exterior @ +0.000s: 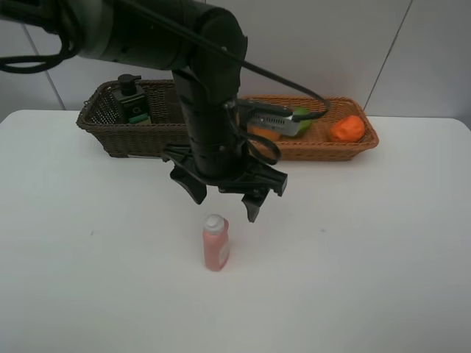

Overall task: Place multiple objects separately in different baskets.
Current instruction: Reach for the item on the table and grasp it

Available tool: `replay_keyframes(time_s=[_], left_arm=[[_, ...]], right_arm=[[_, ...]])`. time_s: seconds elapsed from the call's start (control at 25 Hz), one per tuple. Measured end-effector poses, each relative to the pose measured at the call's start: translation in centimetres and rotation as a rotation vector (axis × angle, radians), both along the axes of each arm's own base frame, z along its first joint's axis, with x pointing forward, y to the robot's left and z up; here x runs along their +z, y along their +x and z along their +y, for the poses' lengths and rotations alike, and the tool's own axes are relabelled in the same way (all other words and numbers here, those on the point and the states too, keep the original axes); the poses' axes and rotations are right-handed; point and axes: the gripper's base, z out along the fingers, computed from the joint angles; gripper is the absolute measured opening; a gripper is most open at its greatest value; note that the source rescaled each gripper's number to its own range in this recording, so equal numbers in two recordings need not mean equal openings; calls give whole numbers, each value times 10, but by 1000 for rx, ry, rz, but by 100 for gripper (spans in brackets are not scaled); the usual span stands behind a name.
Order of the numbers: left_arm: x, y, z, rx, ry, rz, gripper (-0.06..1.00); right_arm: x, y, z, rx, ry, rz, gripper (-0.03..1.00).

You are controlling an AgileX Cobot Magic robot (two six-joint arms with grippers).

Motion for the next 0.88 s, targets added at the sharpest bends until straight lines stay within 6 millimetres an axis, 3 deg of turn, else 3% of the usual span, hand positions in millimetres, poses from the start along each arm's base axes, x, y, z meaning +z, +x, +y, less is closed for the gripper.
replay_keyframes(time_s=[0.2, 0.4, 0.88], left_arm=[[-2, -5, -2, -12, 8, 7, 99], [-20, -14, -5, -20, 5, 8, 99], [-54, -31, 10, -20, 24, 26, 99]], right_arm=[[0, 0, 0, 0, 0, 0, 67], [0, 0, 0, 0, 0, 0, 67], [0, 0, 0, 0, 0, 0, 67]])
